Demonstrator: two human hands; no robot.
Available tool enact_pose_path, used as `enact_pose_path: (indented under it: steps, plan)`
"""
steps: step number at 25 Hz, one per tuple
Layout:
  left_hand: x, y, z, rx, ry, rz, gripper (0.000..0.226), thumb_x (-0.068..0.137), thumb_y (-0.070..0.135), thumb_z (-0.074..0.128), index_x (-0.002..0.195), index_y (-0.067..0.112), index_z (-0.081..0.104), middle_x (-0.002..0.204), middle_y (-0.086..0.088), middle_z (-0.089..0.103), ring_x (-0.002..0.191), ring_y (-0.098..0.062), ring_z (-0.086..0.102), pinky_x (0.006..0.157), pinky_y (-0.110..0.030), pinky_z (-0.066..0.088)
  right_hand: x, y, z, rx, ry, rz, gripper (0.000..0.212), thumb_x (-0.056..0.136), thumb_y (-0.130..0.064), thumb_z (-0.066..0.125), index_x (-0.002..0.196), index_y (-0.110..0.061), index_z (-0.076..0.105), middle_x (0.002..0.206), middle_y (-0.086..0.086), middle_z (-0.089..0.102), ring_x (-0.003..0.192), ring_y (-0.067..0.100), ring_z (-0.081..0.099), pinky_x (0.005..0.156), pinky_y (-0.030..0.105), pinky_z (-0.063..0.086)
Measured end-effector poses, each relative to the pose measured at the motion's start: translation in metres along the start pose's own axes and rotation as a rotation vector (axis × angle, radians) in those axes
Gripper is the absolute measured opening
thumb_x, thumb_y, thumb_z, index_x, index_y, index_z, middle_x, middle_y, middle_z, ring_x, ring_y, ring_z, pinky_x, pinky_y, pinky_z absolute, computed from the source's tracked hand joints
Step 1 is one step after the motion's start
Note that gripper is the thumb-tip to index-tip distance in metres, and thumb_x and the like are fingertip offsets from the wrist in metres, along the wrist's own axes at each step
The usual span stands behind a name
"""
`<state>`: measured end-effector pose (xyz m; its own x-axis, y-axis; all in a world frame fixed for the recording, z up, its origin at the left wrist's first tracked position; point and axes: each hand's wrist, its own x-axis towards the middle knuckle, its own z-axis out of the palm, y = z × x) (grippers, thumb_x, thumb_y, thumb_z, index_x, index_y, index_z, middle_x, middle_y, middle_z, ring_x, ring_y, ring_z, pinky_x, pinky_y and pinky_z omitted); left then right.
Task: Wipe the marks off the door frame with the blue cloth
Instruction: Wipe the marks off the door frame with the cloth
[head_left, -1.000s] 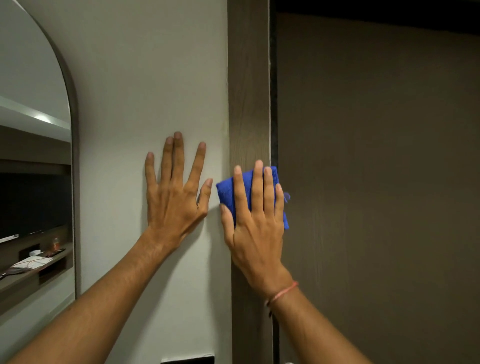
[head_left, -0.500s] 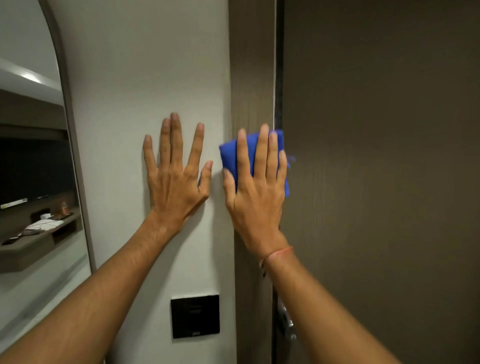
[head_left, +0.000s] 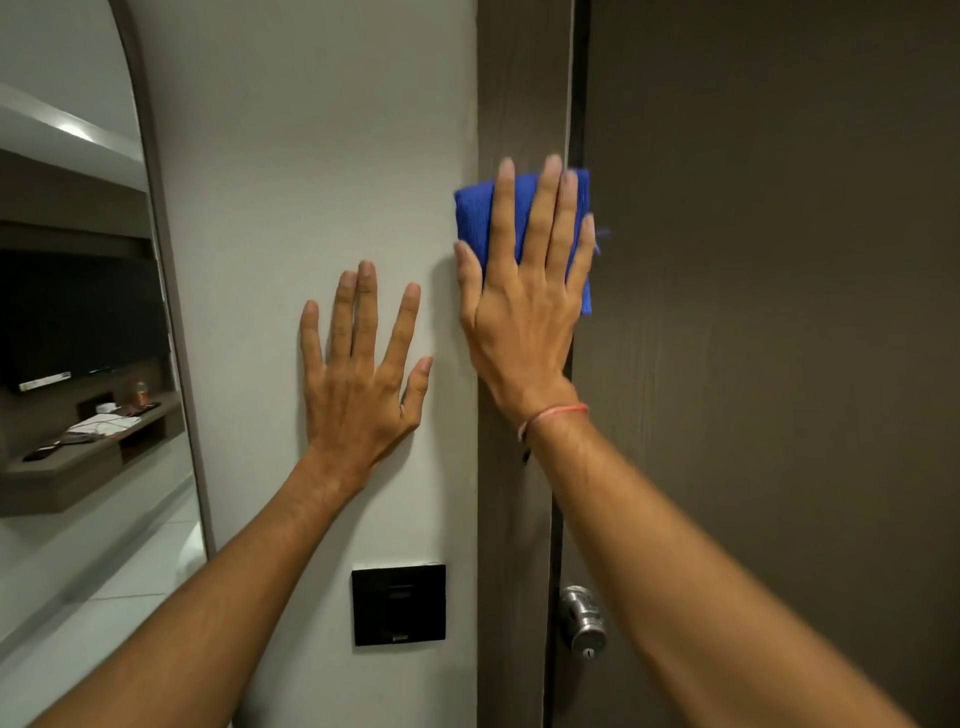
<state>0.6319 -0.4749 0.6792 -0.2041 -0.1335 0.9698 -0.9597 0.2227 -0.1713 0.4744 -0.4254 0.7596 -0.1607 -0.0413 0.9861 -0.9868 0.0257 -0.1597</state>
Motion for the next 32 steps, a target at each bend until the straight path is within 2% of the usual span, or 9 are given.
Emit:
enact_pose_path:
  steps: [5,9,12,14,16,19,23,28,32]
  plan:
    - [-0.001,0.006,-0.015,-0.021,-0.069,-0.005,0.069,0.104,0.05,0.027,0.165,0.022,0.011,0.172,-0.021,0.012,0.16,-0.036,0.01,0.128,-0.061,0.014,-0.173,0.019,-0.027,-0.056,-0.307,0.022,0.077,0.105,-0.058,0.039,0.165,-0.02,0.01,0.172,0.018,0.007,0.161,0.036,0.005,0.129,0.058,0.02]
    - [-0.005,0.012,-0.041,-0.12,-0.108,-0.049,0.063,0.103,0.042,0.035,0.161,0.016,0.031,0.168,-0.024,0.024,0.157,-0.037,0.023,0.125,-0.058,0.025,-0.17,0.022,-0.051,0.008,-0.398,0.011,0.064,0.106,-0.04,0.03,0.165,-0.02,0.015,0.174,0.014,0.01,0.162,0.029,0.01,0.127,0.051,0.029]
    - [-0.015,0.02,-0.056,-0.212,-0.064,0.002,0.054,0.101,0.046,0.041,0.134,0.007,0.059,0.135,-0.021,0.059,0.119,-0.036,0.06,0.093,-0.047,0.048,-0.15,0.036,-0.068,0.079,-0.475,-0.057,0.062,0.099,-0.02,0.028,0.161,-0.018,0.031,0.171,0.014,0.023,0.16,0.029,0.021,0.113,0.046,0.047]
    - [-0.027,0.025,-0.064,-0.279,-0.13,0.081,0.054,0.099,0.054,0.045,0.119,0.008,0.065,0.11,-0.012,0.065,0.093,-0.029,0.062,0.075,-0.041,0.049,-0.137,0.042,-0.077,0.12,-0.507,-0.033,0.057,0.101,-0.009,0.042,0.158,-0.016,0.037,0.17,0.012,0.027,0.158,0.027,0.026,0.105,0.041,0.053]
    - [-0.037,0.029,-0.068,-0.321,-0.259,0.132,0.054,0.097,0.057,0.048,0.114,0.009,0.066,0.102,-0.009,0.066,0.086,-0.027,0.062,0.073,-0.041,0.05,-0.127,0.041,-0.084,0.185,-0.493,0.06,0.058,0.1,-0.011,0.061,0.155,-0.012,0.043,0.166,0.01,0.036,0.153,0.025,0.038,0.104,0.038,0.054]
    - [-0.044,0.039,-0.069,-0.449,-0.352,0.112,0.036,0.099,0.04,0.057,0.107,0.006,0.064,0.097,-0.01,0.067,0.081,-0.029,0.062,0.074,-0.043,0.051,-0.12,0.043,-0.09,0.294,-0.462,0.159,0.061,0.093,-0.017,0.072,0.149,-0.009,0.047,0.148,0.01,0.053,0.135,0.026,0.052,0.1,0.036,0.055]
    - [-0.04,0.061,-0.081,-0.637,-0.286,0.024,0.017,0.097,0.015,0.063,0.108,0.001,0.064,0.095,-0.015,0.07,0.079,-0.034,0.066,0.072,-0.046,0.055,-0.113,0.063,-0.099,0.357,-0.475,0.244,0.031,0.094,-0.03,0.072,0.119,-0.013,0.065,0.112,0.005,0.061,0.106,0.022,0.056,0.089,0.037,0.054]
    - [-0.024,0.12,-0.104,-0.789,-0.295,-0.012,0.02,0.102,0.015,0.054,0.116,0.002,0.061,0.1,-0.016,0.072,0.087,-0.038,0.066,0.077,-0.049,0.056,-0.104,0.118,-0.137,0.485,-0.462,0.461,0.029,0.083,-0.035,0.082,0.095,-0.015,0.065,0.099,0.0,0.066,0.092,0.016,0.06,0.077,0.028,0.05]
    - [-0.02,0.207,-0.121,-1.002,-0.366,-0.018,0.019,0.104,0.018,0.05,0.116,0.005,0.058,0.098,-0.013,0.072,0.086,-0.034,0.067,0.076,-0.049,0.056,-0.103,0.192,-0.193,0.546,-0.438,0.637,0.03,0.081,-0.029,0.086,0.092,-0.014,0.062,0.078,-0.009,0.066,0.07,0.008,0.06,0.063,0.015,0.048]
